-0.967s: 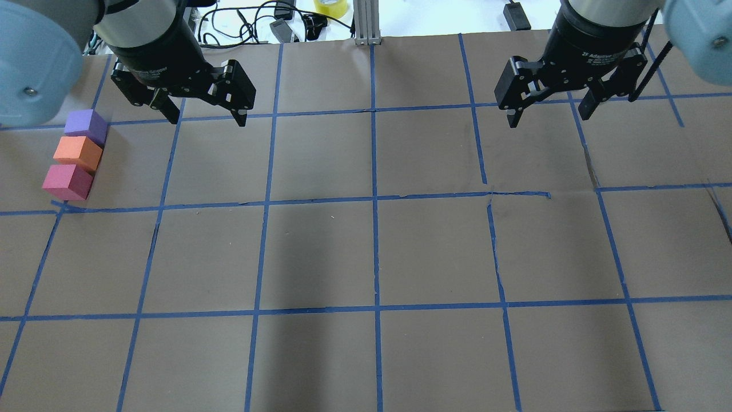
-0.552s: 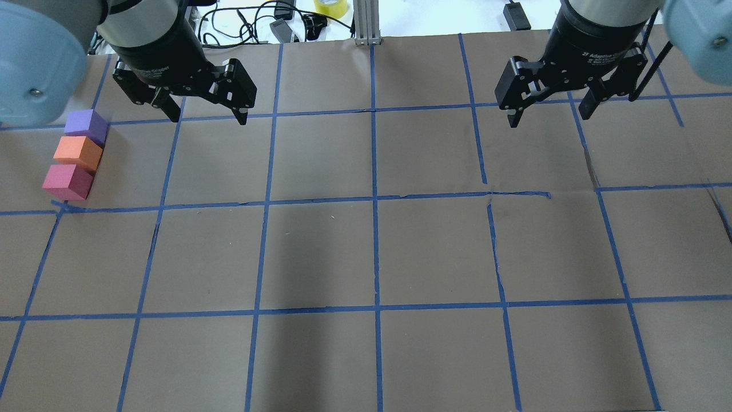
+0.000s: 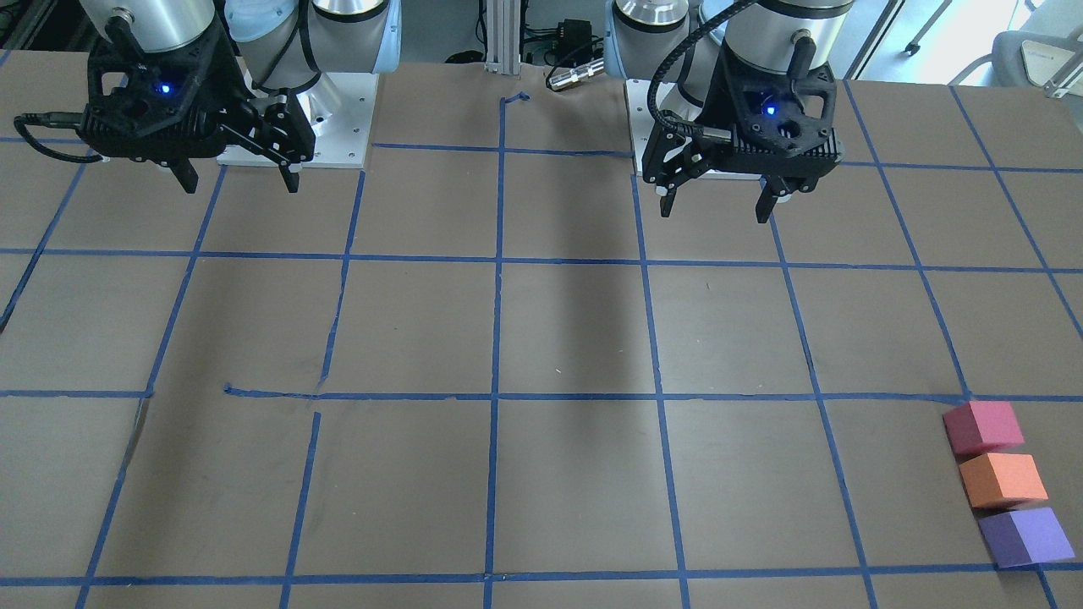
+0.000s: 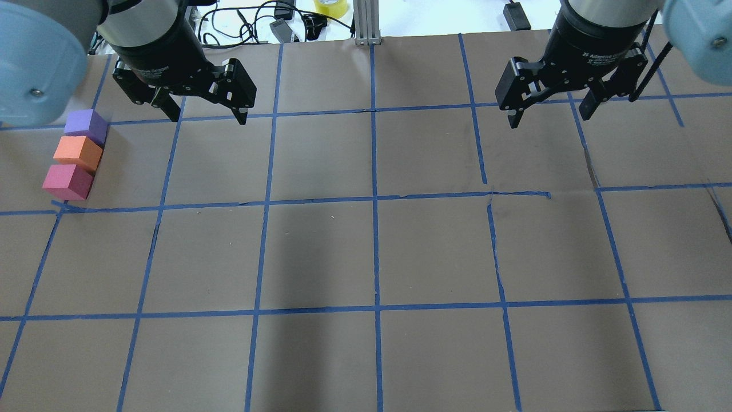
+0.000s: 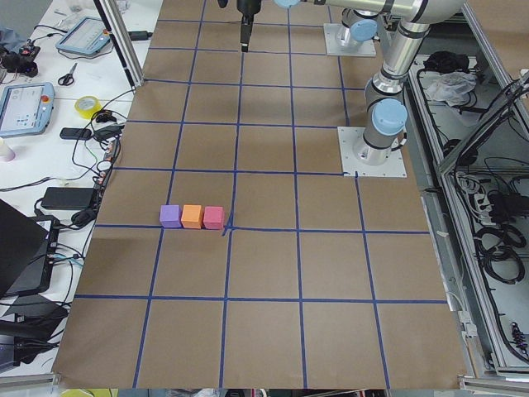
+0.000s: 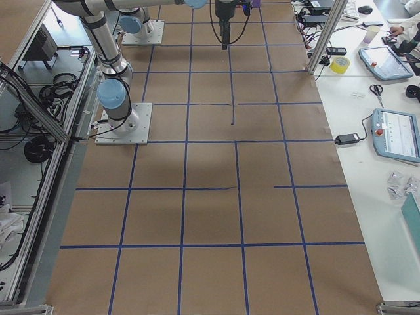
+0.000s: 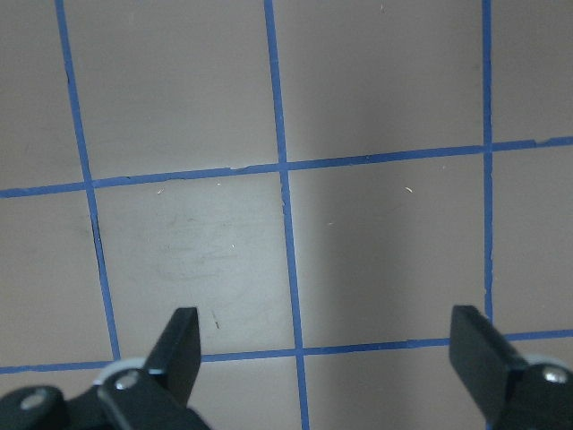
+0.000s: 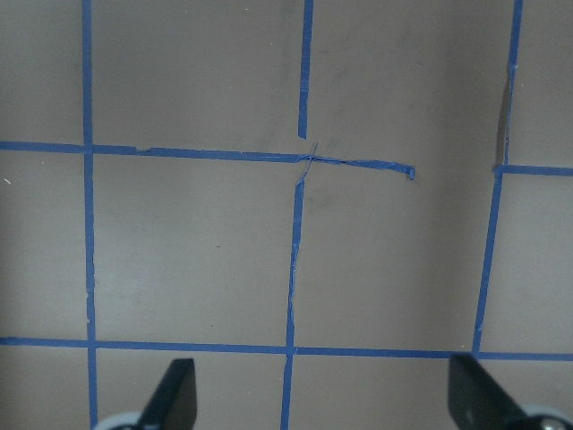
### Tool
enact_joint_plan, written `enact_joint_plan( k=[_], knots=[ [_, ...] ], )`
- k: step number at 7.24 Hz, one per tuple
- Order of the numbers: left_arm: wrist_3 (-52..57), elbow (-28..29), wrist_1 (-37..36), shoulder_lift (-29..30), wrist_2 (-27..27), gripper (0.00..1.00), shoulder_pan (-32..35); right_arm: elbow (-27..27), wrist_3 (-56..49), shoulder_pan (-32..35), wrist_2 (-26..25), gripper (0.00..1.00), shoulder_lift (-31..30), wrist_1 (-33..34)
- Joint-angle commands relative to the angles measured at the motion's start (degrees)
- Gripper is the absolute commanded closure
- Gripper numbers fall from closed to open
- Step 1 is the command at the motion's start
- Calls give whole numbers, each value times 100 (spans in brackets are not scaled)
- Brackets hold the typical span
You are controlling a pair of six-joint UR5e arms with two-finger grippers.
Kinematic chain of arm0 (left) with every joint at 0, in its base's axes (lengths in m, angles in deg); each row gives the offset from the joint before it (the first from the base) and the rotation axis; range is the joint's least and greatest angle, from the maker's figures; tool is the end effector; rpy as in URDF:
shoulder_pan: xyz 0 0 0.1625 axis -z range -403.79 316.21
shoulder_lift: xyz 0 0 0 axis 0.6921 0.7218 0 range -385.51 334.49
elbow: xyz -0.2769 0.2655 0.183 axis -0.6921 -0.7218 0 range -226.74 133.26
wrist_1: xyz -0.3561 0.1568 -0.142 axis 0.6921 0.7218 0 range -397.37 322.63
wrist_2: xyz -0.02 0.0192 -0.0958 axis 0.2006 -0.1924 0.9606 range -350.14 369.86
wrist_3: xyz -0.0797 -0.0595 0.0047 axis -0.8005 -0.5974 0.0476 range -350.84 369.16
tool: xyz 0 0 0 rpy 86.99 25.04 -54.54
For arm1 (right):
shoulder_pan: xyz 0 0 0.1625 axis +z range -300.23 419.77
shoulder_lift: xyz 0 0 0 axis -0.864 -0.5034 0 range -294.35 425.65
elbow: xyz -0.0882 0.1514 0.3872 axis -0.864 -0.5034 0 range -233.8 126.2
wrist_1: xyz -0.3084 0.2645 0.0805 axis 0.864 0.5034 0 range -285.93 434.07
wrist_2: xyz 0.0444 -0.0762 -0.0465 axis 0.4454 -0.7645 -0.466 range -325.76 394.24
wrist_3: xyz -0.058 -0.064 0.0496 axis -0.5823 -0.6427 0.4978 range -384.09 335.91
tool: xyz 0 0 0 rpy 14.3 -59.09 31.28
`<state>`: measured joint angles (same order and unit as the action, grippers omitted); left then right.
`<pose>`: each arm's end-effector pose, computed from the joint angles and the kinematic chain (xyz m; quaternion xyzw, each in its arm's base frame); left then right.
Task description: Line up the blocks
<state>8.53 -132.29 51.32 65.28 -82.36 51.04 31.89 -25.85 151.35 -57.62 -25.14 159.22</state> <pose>-0.1716 -0.4925 0.5220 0.0358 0.9982 -0.0442 0.0172 0.1434 -0.4811 0.5232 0.0291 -0.9994 0.0021 0.0162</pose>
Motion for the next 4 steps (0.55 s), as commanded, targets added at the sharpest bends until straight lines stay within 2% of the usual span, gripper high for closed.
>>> enact_joint_plan(
  k=[1, 4],
  knots=[
    [-8, -5, 8, 1, 2, 0, 0, 0, 0, 0, -16, 0, 0, 2],
    [-8, -5, 8, 9, 11, 0, 0, 0, -35, 0, -25, 0, 0, 2]
  ],
)
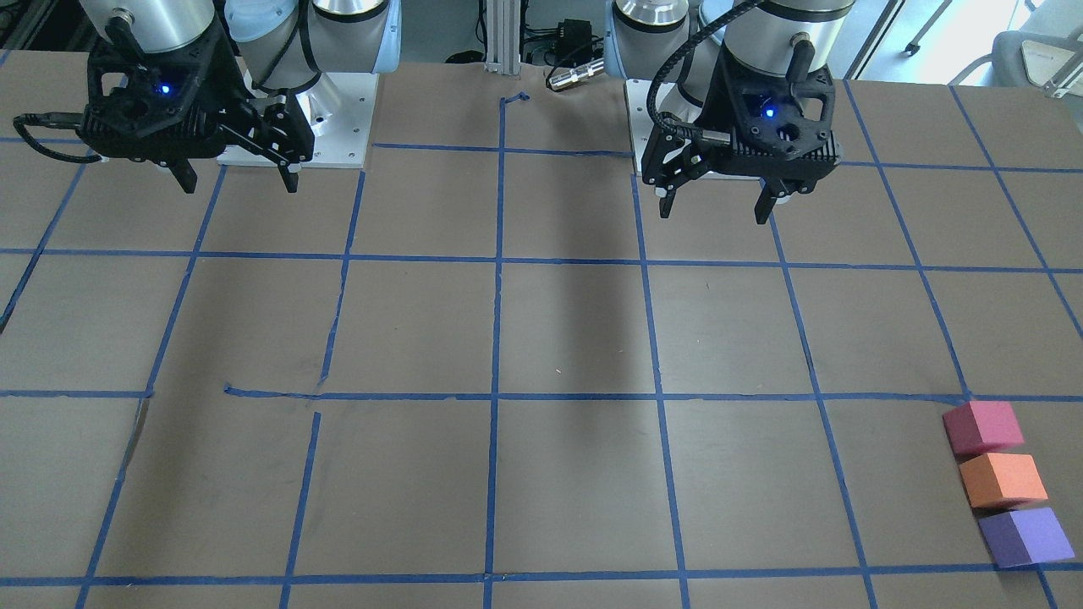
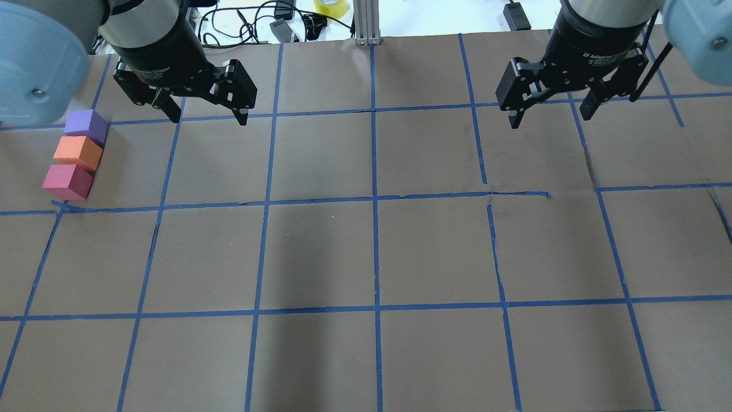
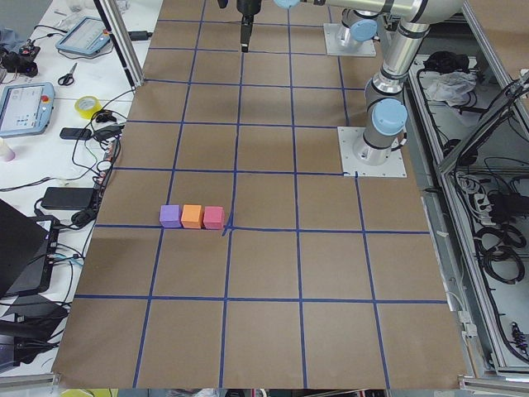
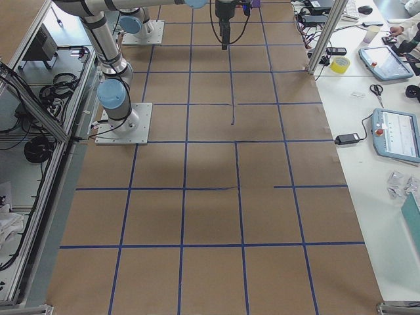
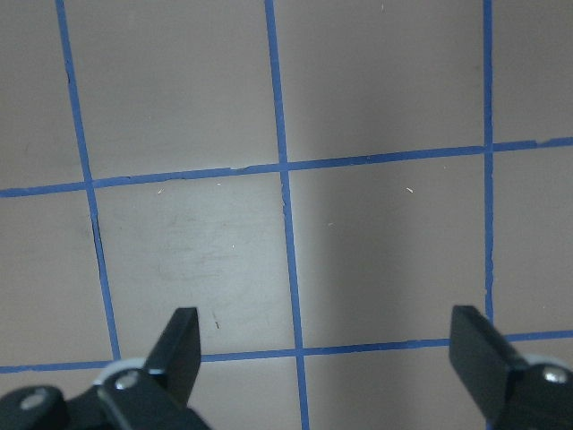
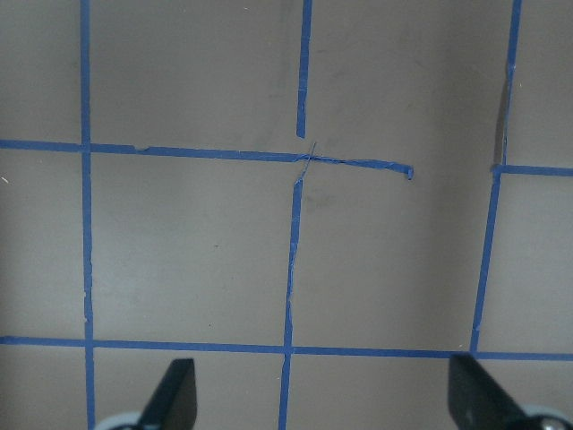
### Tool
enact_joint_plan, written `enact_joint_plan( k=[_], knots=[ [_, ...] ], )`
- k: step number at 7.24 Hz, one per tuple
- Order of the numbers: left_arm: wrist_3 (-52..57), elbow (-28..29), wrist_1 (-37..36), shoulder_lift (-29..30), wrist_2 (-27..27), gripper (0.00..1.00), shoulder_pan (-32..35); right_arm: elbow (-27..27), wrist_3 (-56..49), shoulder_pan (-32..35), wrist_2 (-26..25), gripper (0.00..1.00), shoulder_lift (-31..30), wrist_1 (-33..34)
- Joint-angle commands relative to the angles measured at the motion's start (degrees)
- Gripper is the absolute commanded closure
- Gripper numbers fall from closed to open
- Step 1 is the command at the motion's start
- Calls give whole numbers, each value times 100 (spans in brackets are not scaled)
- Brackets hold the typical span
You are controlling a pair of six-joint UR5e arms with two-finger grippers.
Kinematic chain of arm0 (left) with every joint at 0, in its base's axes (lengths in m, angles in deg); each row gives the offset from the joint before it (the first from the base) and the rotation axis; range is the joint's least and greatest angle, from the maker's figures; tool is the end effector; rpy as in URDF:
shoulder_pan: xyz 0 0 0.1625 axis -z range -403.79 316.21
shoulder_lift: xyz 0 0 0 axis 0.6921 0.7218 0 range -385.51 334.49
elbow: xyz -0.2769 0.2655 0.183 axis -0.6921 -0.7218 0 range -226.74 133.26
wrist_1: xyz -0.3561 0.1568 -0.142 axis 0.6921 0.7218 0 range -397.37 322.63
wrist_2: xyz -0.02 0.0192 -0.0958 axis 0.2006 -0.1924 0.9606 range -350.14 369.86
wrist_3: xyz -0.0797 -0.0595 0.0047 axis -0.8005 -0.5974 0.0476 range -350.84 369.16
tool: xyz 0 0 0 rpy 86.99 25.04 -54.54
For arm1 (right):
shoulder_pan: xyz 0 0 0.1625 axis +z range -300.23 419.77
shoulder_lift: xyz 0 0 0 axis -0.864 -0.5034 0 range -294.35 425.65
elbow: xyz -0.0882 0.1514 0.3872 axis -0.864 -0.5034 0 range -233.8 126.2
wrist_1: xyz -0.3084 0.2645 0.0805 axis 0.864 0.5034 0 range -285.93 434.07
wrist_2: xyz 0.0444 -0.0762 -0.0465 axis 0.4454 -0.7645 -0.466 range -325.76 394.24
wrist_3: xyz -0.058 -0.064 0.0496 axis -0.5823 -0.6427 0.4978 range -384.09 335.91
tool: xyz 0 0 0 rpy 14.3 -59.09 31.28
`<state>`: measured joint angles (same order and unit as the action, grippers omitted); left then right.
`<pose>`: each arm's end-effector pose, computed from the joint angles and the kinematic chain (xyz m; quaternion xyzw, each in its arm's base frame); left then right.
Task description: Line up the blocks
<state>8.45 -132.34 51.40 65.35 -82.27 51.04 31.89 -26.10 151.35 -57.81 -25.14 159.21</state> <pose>-0.1718 -0.4927 0.5208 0.0352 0.9983 -0.0424 0.0164 0.1430 -0.4811 0.5232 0.0313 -0.9993 0.0020 0.0179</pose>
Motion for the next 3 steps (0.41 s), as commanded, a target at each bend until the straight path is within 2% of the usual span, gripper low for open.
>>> enact_joint_plan(
  k=[1, 3],
  knots=[
    [0, -1, 1, -7, 2, 0, 0, 0, -19, 0, -14, 0, 0, 3],
    [35, -1, 0, -33, -42, 0, 0, 0, -19, 0, -32, 0, 0, 11]
  ],
)
